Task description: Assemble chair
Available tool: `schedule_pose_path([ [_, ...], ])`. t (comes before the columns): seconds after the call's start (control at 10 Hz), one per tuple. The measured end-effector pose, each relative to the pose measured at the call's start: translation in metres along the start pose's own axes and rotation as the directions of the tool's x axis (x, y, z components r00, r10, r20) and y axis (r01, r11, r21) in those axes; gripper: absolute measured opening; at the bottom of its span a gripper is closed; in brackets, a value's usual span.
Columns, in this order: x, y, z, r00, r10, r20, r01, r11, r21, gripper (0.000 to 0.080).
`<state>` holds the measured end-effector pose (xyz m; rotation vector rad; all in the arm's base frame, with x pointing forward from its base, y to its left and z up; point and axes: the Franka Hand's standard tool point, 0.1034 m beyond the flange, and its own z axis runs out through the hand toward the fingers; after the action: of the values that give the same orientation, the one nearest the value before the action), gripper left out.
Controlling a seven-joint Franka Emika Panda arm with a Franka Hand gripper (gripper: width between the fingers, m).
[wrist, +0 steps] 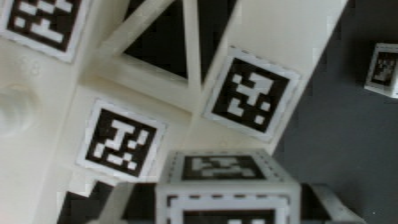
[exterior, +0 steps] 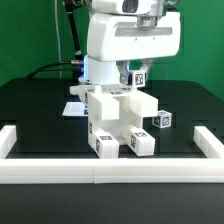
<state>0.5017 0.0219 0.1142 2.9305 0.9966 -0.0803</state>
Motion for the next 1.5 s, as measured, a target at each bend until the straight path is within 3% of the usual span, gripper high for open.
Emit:
schedule_pose_path([
  [0.4, 0.0007, 0.0011, 0.0084, 1.0, -0.003, 0.012, 0.003, 1.0, -0.003, 0.0276],
  [1.5, 0.0029, 0.0029, 0.0083, 1.0, 0.008, 0.005, -0.008, 1.0, -0.01, 0.0276],
])
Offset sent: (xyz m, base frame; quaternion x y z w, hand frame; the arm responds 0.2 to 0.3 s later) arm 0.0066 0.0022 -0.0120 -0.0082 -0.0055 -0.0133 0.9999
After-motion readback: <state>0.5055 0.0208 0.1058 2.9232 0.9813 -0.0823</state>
